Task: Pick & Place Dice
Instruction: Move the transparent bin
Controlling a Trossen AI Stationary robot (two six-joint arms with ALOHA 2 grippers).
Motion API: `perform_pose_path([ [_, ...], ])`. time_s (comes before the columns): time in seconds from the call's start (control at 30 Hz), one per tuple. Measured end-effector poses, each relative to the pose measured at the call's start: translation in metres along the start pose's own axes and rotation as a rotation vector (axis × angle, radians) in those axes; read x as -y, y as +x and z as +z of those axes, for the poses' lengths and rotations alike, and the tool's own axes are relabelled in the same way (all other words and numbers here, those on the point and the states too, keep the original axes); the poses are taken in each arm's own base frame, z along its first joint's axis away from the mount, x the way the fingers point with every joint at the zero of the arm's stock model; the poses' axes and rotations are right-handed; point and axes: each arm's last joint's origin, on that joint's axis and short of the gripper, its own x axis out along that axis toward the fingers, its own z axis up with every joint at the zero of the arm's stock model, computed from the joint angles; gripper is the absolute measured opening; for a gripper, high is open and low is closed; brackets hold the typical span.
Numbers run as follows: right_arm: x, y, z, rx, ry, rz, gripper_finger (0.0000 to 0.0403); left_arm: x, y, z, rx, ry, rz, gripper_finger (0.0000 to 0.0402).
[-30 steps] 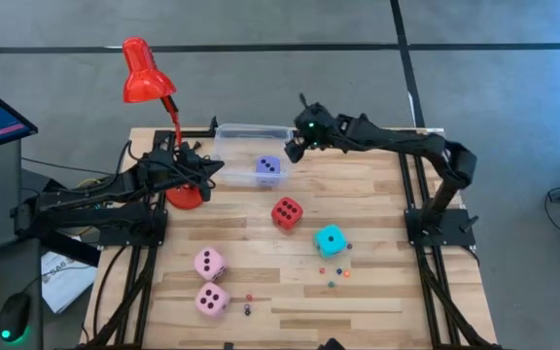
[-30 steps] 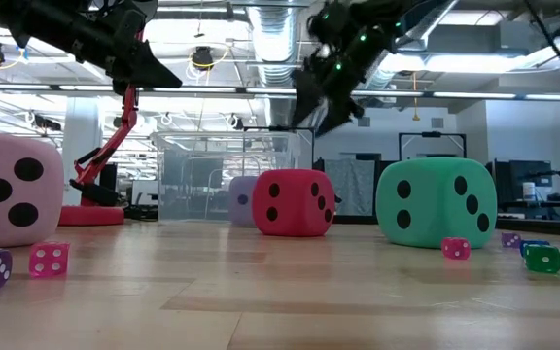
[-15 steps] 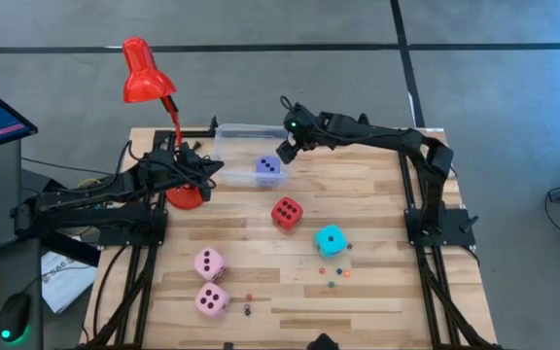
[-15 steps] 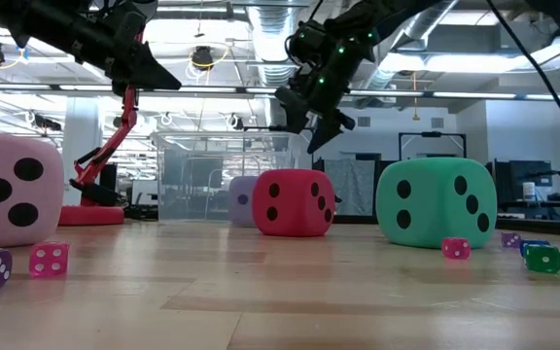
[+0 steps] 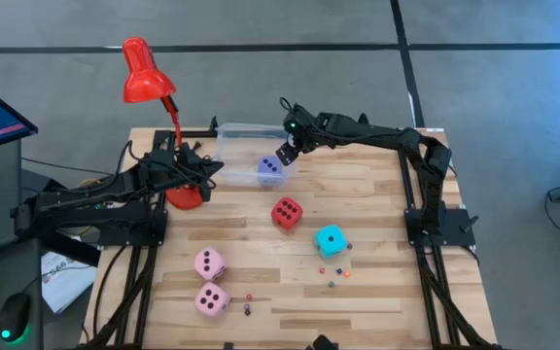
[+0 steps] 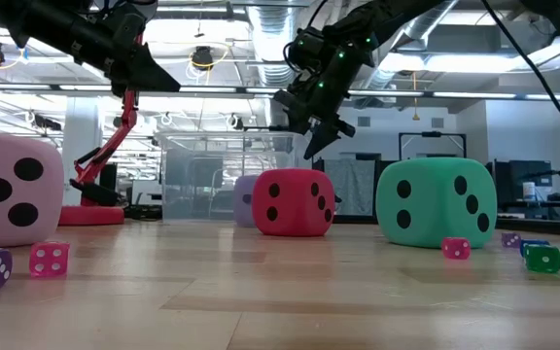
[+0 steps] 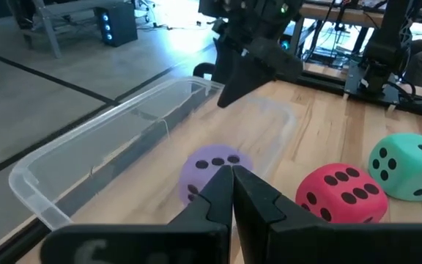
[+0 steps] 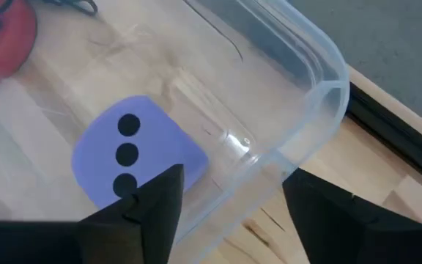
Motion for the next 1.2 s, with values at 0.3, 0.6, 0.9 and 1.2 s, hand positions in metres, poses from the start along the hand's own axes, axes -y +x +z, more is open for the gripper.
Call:
perform_pose_path([
  [0.3, 0.0, 0.0, 0.0, -0.001, 0.0, 0.0, 0.0159, 0.0, 0.0, 0.0, -0.001, 0.0, 0.0, 0.0],
  [0.6, 0.0, 0.0, 0.0, -0.001, -0.003, -0.002, 0.0082, 0.0, 0.0, 0.0, -0.001, 0.0, 0.001, 0.0],
  [0.9, -0.001, 0.0, 0.003, 0.037, 0.016, 0.01, 0.0055, 0.0, 0.0, -0.002, -0.021, 0.003, 0.002, 0.0],
  [1.2, 0.009, 0.001, 0.005, 0.036, 0.036, -0.036, 0.0054, 0.0, 0.0, -0.002, -0.024, 0.004, 0.002, 0.0],
])
